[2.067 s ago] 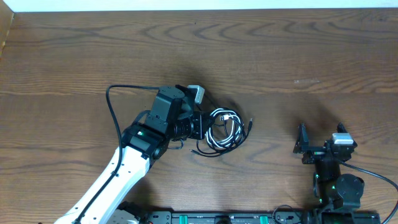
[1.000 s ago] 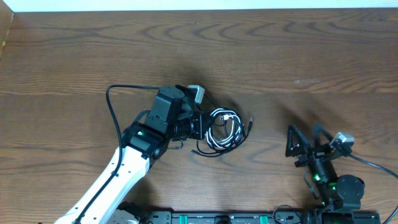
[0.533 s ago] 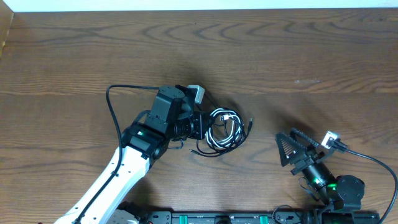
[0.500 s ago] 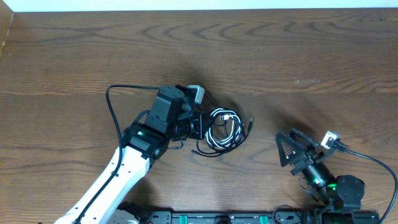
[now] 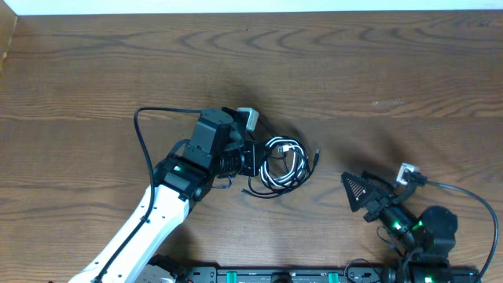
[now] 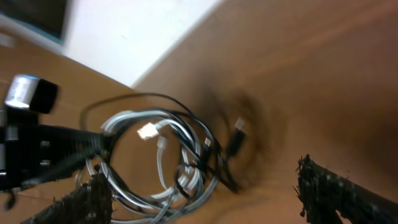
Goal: Untangle cables
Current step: 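Rotate the right gripper open and move it toward the bundle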
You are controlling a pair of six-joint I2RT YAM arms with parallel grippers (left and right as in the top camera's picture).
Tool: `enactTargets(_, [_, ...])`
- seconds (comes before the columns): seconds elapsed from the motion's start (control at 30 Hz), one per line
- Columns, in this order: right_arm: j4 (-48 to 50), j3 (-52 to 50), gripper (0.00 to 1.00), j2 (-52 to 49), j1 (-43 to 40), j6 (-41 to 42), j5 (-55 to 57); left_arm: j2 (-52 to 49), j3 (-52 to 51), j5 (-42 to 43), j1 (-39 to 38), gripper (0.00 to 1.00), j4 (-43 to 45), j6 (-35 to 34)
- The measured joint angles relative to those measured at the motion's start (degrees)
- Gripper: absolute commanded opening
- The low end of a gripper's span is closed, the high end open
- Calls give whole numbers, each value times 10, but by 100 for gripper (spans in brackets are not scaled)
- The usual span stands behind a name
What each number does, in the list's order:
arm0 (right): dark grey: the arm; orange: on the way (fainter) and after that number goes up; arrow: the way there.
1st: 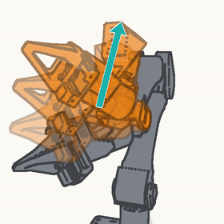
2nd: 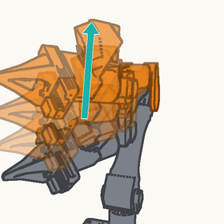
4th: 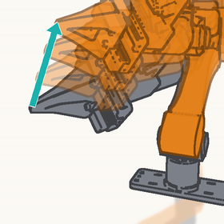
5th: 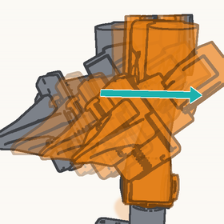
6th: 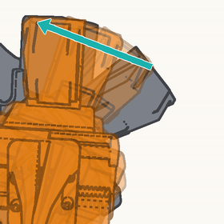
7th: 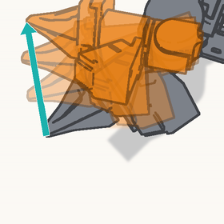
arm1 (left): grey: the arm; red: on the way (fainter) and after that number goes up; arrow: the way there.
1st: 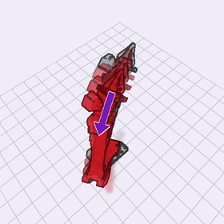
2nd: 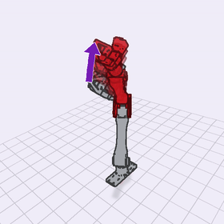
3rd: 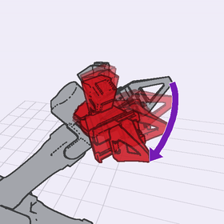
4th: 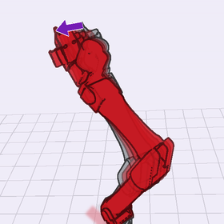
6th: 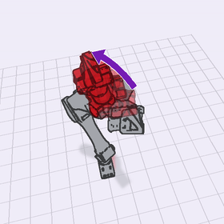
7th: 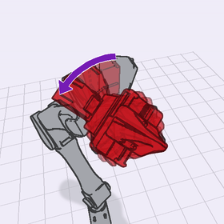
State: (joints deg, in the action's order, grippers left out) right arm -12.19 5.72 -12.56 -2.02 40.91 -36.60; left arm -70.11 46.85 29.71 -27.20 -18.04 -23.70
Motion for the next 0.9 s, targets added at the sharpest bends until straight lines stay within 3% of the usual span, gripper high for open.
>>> enactTargets(0.2, [-10, 69, 99, -128, 0, -42, -17, 0, 0, 0, 0, 8, 0, 0])
enactTargets(0.4, [-14, 75, 99, -213, 0, -56, -40, 0, 0, 0, 0, 8, 0, 0])
enactTargets(0.9, [-40, 75, 99, -305, 0, -58, -38, 0, 0, 0, 0, 8, 0, 0])
